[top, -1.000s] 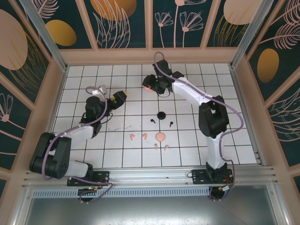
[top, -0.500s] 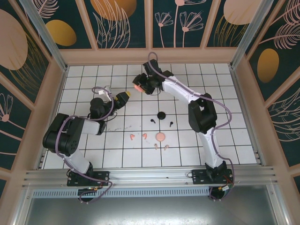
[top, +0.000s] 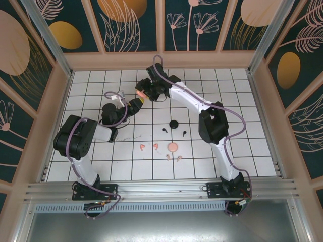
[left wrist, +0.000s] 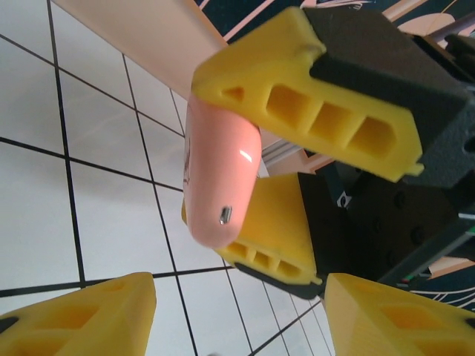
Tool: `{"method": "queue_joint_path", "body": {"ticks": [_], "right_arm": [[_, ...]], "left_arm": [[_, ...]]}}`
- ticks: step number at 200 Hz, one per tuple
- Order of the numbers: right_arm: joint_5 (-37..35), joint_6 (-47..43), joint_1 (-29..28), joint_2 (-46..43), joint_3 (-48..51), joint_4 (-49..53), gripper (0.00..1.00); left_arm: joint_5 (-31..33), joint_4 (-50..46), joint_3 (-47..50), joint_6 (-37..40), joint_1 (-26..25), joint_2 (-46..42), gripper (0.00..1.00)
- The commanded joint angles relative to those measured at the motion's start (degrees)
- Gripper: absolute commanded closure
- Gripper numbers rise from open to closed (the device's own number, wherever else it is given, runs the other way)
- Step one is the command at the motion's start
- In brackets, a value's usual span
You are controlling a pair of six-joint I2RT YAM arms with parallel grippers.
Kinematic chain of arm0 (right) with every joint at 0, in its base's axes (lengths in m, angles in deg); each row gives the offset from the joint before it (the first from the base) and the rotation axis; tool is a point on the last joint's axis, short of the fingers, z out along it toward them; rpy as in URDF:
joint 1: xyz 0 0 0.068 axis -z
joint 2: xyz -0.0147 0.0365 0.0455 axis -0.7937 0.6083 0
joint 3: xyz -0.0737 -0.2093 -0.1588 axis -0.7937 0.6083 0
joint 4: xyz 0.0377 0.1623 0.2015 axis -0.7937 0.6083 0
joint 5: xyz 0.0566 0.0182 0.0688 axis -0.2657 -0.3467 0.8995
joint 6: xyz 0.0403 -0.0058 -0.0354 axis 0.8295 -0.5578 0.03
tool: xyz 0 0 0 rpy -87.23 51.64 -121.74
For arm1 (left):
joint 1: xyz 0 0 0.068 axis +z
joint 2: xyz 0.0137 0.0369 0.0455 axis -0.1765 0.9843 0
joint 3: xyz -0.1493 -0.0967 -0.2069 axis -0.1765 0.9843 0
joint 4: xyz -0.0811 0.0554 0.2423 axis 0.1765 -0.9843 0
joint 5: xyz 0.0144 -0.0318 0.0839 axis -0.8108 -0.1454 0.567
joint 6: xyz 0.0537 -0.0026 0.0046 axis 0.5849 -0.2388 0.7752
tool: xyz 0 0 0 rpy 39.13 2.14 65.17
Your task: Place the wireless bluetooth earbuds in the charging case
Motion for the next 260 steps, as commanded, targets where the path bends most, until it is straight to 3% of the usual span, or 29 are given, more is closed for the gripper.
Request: {"method": "queue_joint_path", "body": {"ticks": [1,58,126,179,215,243,260], "right_arm": [[0.2,0.11,-0.81,0.46,-2.16,1.63,0.49],[0.55,-0.11,-1.45,-0.37,-1.9,1.36,0.49],[0.46,-0.13,-1.4,-1.58,0.24,0.43,0.49],[0.46,0.33,-1.45,-1.96,1.31,-0.63,0.49],[0.72,0.68,-1.54,-2.22,1.14,-1.27,0.49],[1.61,1.03,-1.8,-2.7,0.66,-2.68,0.42],[1.67,1.17,-1.91,-2.75,-0.9,-2.61,0.33]], "left_arm": [[1.66,3.05,-1.42,1.25,-0.24,1.05,0.39],[3.64,3.42,-3.7,1.47,-0.23,3.21,0.46],[4.22,3.48,-5.34,1.21,-0.27,4.3,0.64],[4.04,4.01,-4.55,0.96,-0.22,4.11,0.71],[3.61,4.36,-4.59,0.58,-0.27,4.28,0.85],[2.77,4.02,-5.22,0.56,-0.25,4.48,0.9],[2.28,3.67,-5.59,0.56,-0.26,4.48,0.95]]}}
